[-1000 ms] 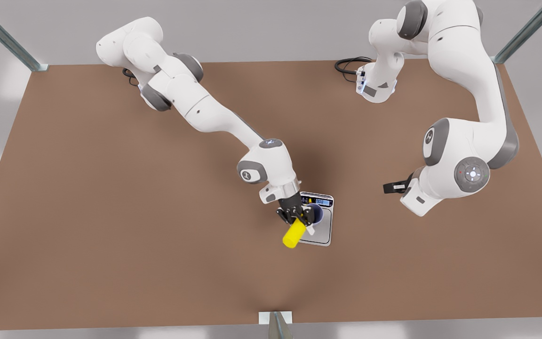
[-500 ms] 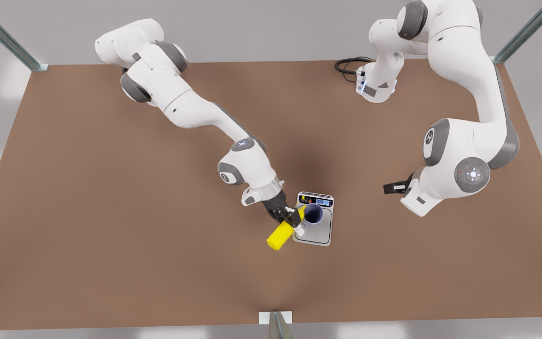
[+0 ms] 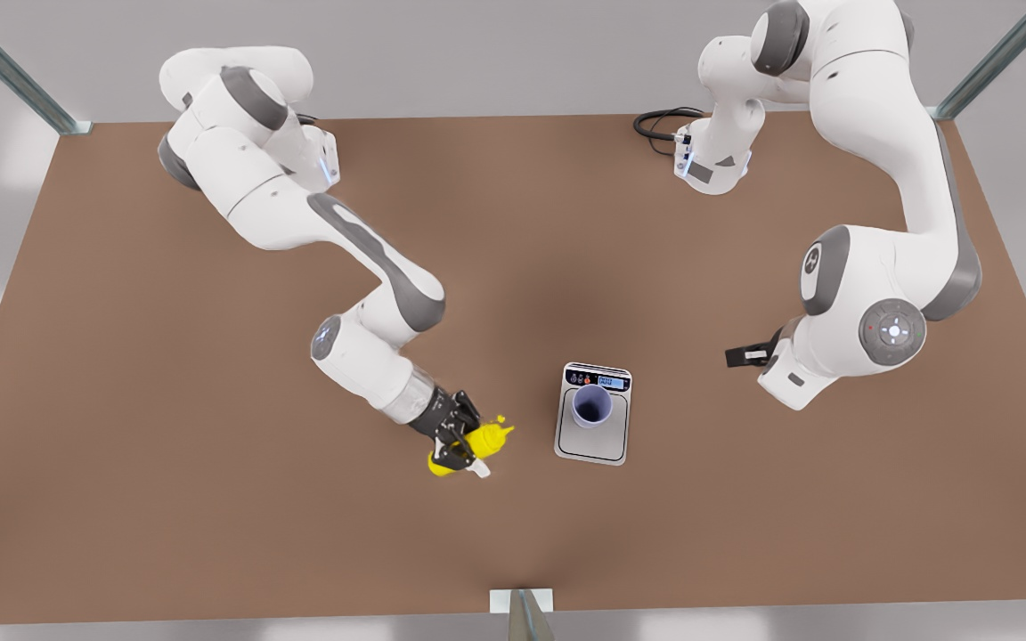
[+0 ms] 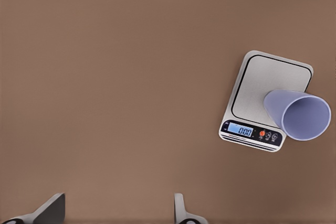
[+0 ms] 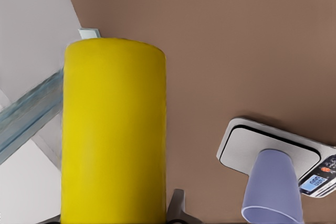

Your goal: Move cup to the weight, pick up sauce bottle, pour sauce

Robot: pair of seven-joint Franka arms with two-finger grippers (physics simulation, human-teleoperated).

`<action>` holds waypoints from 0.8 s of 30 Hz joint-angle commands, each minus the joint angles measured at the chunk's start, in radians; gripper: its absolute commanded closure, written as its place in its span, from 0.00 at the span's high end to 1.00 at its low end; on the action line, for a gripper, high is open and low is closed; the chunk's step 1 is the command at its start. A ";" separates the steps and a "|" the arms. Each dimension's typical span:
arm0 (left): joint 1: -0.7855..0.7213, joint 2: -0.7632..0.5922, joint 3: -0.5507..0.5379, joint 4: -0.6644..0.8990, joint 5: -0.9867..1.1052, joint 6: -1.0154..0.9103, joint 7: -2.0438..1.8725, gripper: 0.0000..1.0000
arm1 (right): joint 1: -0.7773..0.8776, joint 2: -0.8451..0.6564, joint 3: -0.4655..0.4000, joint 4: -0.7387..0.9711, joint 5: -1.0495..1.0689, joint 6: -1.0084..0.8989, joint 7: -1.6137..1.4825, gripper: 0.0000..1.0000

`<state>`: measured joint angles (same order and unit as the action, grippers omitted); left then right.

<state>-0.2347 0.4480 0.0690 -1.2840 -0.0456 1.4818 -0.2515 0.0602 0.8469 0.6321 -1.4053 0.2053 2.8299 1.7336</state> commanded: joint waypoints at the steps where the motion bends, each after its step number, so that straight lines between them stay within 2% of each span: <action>1: 0.000 0.000 0.000 0.000 0.001 0.000 0.000 1.00 | -0.017 0.001 0.014 -0.009 -0.004 0.020 0.004 0.21; 3: 0.000 0.000 0.000 -0.002 0.001 0.000 0.000 1.00 | -0.042 0.001 0.024 -0.017 0.097 -0.021 -0.012 0.21; 8: 0.000 0.000 0.000 -0.002 0.001 0.000 0.000 1.00 | -0.102 0.000 0.049 -0.012 0.105 -0.174 -0.101 0.21; 10: 0.000 0.000 0.000 -0.002 0.001 0.000 0.000 1.00 | -0.126 -0.008 0.032 -0.006 0.396 -0.296 -0.373 0.21; 11: 0.000 0.000 0.000 -0.002 0.001 0.000 0.000 1.00 | -0.128 -0.014 -0.028 -0.003 0.569 -0.391 -0.508 0.21; 12: 0.000 0.000 0.000 -0.002 0.003 -0.002 0.000 1.00 | -0.128 -0.016 -0.043 0.000 0.621 -0.428 -0.562 0.21; 16: 0.000 0.001 0.000 -0.003 0.003 0.000 0.000 1.00 | -0.161 -0.014 -0.061 0.000 0.628 -0.498 -0.582 0.21; 17: 0.000 0.001 0.000 -0.003 0.003 0.000 0.000 1.00 | -0.163 -0.038 -0.126 -0.003 0.765 -0.553 -0.627 0.21; 18: 0.000 0.001 0.000 -0.003 0.003 0.000 0.000 1.00 | -0.160 -0.051 -0.210 -0.004 0.896 -0.698 -0.720 0.21; 24: 0.000 0.001 0.000 -0.003 0.006 0.000 0.000 1.00 | -0.191 -0.029 -0.311 -0.047 1.003 -0.972 -0.838 0.21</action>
<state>-0.2347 0.4510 0.0690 -1.2879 -0.0413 1.4818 -0.2516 -0.1377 0.8243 0.3056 -1.4505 1.1618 1.7887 0.8969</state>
